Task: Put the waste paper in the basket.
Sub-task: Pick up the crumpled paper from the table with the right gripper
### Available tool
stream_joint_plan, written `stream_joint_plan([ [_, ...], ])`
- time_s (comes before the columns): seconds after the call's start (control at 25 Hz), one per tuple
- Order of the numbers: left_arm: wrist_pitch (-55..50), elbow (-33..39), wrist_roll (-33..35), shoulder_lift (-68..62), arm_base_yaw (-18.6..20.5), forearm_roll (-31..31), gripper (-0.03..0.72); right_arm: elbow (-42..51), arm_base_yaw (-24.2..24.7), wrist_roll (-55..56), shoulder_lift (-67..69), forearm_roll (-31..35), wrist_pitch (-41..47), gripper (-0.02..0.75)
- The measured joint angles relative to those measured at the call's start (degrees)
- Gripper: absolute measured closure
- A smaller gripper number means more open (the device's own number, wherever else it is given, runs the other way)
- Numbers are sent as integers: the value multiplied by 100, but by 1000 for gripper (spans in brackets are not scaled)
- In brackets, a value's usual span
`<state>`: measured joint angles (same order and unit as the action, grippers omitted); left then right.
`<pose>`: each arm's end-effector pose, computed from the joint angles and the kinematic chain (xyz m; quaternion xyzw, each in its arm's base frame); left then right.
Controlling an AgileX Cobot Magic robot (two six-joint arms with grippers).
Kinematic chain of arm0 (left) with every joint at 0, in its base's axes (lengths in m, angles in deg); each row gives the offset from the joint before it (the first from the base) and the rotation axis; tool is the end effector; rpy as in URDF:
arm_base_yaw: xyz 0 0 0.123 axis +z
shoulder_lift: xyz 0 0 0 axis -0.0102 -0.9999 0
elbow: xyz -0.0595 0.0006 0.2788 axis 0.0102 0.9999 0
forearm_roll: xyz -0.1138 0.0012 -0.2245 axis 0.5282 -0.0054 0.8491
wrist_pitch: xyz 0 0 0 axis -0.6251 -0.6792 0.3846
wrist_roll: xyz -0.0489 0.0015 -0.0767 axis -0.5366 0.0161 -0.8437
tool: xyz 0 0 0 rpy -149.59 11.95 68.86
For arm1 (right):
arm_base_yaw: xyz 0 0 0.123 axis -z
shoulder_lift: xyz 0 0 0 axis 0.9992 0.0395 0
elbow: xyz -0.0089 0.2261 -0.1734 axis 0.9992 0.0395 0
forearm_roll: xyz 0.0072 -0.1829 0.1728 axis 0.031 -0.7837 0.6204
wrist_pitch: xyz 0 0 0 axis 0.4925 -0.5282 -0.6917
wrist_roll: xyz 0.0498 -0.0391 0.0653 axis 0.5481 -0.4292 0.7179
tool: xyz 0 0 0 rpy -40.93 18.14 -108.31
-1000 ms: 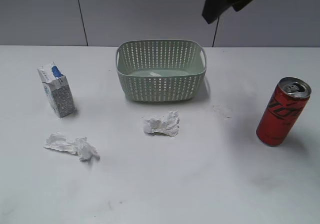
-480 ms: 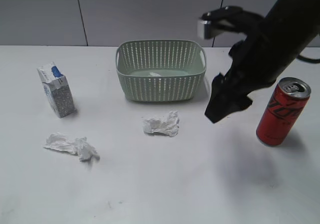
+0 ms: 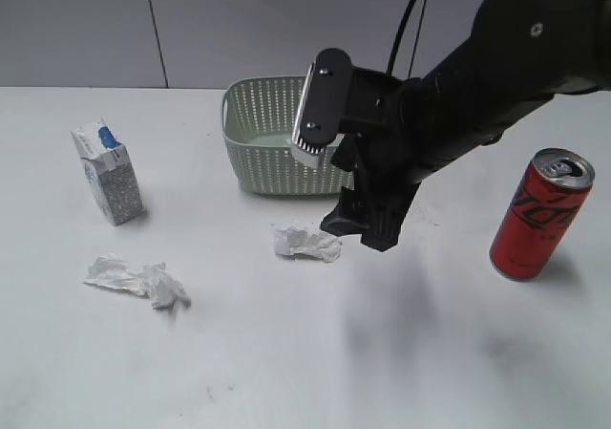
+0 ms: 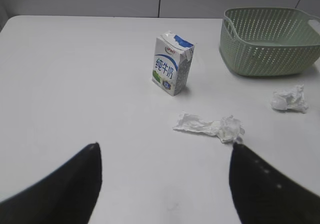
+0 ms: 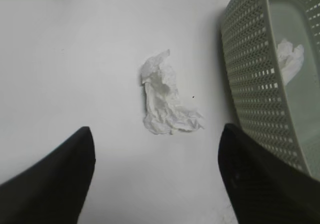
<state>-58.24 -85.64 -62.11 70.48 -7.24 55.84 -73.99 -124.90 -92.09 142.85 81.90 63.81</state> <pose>-0.0074 -0.0115 0.2818 0.0947 0.8346 -0.0935 0.5345 0.2729 0.2245 0.2150 -0.6190 0.7253 0.0641 0.2945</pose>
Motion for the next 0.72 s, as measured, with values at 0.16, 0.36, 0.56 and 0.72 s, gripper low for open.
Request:
stream_joint_plan([
  [0.16,0,0,0,0,0,0,100,-142,0,-248,544,-25,-66,156],
  [0.36,0,0,-4,0,0,0,100,-489,0,-863,1247,-32,-103,159],
  [0.56,0,0,-4,0,0,0,100,-980,0,-1003,1784,10,-258,164],
  [0.72,0,0,1,0,0,0,100,-1322,0,-1016,2117,206,-200,164],
])
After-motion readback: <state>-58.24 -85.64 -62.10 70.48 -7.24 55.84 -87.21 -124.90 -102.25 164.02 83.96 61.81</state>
